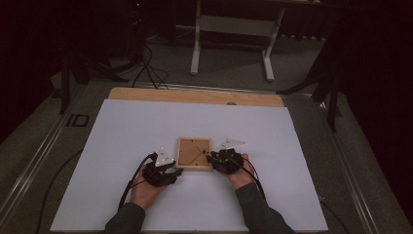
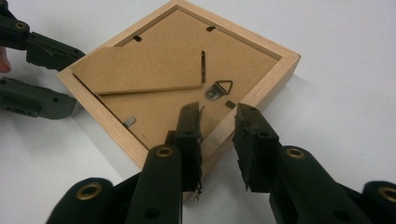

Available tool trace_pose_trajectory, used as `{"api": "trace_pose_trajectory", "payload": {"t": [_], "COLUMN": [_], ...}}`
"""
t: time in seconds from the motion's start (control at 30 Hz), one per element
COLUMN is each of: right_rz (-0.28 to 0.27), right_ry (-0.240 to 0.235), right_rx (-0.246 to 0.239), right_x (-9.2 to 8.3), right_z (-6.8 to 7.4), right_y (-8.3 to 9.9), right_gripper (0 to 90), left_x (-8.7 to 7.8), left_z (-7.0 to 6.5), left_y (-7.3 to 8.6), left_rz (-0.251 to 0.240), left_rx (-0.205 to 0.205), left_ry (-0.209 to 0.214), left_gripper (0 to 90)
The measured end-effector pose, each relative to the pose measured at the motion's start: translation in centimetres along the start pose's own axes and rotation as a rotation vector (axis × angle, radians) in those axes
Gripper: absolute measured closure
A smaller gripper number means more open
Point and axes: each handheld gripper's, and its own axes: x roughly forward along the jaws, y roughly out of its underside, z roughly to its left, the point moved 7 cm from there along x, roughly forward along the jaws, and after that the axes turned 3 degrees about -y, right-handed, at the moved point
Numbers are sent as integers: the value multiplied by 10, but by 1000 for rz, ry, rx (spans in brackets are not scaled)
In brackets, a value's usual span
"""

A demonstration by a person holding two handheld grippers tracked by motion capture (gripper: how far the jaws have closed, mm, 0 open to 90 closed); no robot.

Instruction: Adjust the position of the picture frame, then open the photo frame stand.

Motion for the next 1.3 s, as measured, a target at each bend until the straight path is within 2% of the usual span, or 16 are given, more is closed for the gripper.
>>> {"api": "trace_pose_trajectory", "payload": {"t": [0.33,0.5,0.57,0.73,0.8,0.9,1.03,1.1,1.17,1.3], "right_rz": [0,-2,-11,-46,-54,-41,-33,-31,-27,-27], "right_ry": [-1,6,3,26,23,27,28,40,36,23], "right_rx": [-9,-39,-37,-54,-67,-100,-113,-121,-125,-141], "right_x": [0,0,-2,-9,-12,-15,-15,-15,-14,-12], "right_z": [0,1,1,4,6,10,13,14,15,18], "right_y": [0,0,0,-5,-5,-4,-1,0,1,2], "right_gripper": [713,705,704,690,714,725,712,710,725,831], "left_x": [3,0,-1,-11,-15,-21,-25,-25,-23,-19], "left_z": [-1,-3,-4,-4,-2,-1,0,0,0,-1], "left_y": [2,2,2,-2,-4,-7,-12,-14,-15,-21], "left_rz": [19,10,6,-34,-49,-68,-81,-79,-68,-60], "left_rx": [7,-7,-7,-26,-44,-49,-60,-59,-58,-43], "left_ry": [-10,3,3,-11,3,5,22,17,8,-4], "left_gripper": [554,512,491,457,457,462,491,506,517,514]}}
